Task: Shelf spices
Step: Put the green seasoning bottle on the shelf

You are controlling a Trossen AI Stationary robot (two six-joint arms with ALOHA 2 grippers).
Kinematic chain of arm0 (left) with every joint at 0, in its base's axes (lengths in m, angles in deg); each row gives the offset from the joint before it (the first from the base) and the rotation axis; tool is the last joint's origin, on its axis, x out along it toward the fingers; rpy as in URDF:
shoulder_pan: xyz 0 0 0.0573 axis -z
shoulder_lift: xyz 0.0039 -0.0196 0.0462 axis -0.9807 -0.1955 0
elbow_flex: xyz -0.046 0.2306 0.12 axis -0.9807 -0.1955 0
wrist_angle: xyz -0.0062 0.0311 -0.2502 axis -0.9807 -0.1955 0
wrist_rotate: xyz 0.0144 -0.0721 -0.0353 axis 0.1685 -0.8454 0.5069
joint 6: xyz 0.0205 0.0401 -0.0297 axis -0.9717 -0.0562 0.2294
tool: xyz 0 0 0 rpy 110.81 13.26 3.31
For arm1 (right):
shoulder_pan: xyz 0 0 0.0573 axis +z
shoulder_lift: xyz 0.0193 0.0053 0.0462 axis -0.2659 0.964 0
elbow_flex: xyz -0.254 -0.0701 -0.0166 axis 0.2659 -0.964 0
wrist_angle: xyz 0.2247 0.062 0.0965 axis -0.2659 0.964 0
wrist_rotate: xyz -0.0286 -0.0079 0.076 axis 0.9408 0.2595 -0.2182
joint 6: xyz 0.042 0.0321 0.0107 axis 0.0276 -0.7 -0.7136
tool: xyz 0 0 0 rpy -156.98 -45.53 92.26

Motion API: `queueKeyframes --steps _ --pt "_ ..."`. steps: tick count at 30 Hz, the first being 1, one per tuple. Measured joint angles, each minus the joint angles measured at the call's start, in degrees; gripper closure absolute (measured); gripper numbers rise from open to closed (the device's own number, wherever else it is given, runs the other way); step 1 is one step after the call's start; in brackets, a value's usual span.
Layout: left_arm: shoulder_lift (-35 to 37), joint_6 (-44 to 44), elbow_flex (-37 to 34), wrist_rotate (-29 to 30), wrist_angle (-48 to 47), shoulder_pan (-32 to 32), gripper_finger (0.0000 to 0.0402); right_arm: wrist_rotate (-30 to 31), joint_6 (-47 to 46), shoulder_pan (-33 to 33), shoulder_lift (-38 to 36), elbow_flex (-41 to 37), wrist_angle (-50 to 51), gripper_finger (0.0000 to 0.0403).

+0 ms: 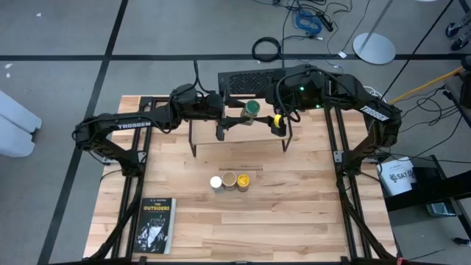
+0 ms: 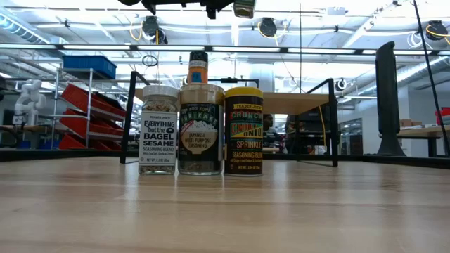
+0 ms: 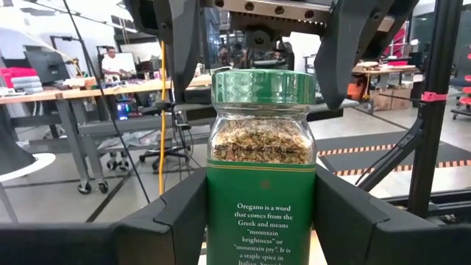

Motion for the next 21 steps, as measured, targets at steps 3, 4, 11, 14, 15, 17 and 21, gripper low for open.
queueKeyframes --steps 3,4,11,14,15,17,21 --pt "-0.7 0.0 0.0 0.0 1.2 0.2 0.0194 -0.1 0.3 0.0 0.8 0.0 -0.6 0.0062" --pt "-1.0 0.0 0.0 0.0 1.3 0.3 0.0194 -0.5 0.4 -0.1 1.0 0.0 -0.4 0.0062" --pt "-1.7 0.0 0.0 0.0 2.4 0.3 0.0194 -1.3 1.1 -0.3 2.3 0.0 -0.3 0.007" --pt "-1.7 0.0 0.0 0.0 2.3 0.3 0.0194 -1.2 1.1 -0.3 2.3 0.0 -0.3 0.0093" --pt "-1.7 0.0 0.0 0.0 2.4 0.3 0.0194 -1.2 1.1 -0.5 2.3 0.0 -0.3 0.0103" --pt "-1.7 0.0 0.0 0.0 2.3 0.3 0.0194 -1.1 1.1 -0.7 2.3 0.0 -0.2 0.0127" --pt "-1.7 0.0 0.0 0.0 2.2 0.3 0.0194 -1.3 1.1 -1.1 2.3 0.0 0.0 0.018"
